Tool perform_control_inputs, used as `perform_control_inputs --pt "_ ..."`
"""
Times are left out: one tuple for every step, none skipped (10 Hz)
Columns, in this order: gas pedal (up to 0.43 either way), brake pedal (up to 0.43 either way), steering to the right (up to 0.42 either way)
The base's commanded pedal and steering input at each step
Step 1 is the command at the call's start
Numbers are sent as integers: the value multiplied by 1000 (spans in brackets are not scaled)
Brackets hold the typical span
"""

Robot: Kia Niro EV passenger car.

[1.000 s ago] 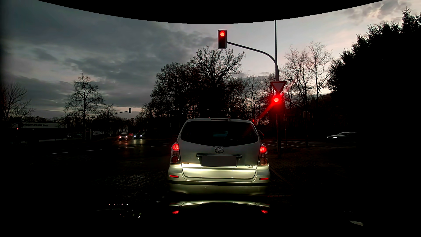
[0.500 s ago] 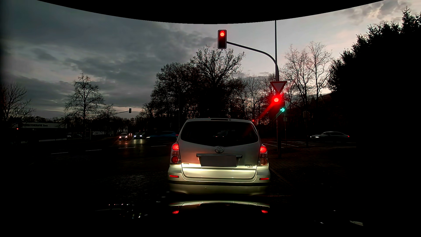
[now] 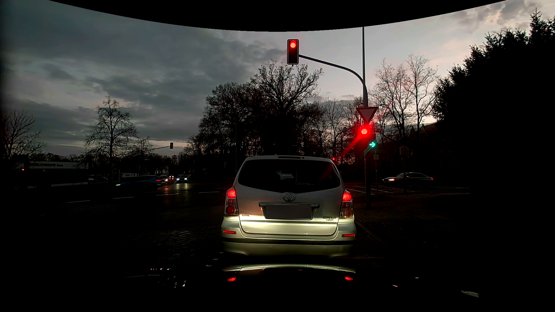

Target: Follow the waypoints while adhering to traffic rules and regulations

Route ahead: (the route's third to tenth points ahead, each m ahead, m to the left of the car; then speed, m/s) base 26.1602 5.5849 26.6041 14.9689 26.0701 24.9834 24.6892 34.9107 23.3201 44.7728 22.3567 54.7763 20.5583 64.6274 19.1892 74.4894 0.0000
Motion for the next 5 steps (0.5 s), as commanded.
perform_control_inputs --pt "0 341 -1" --pt "0 341 -1" --pt "0 341 0" --pt "0 341 0" --pt "0 341 -1"
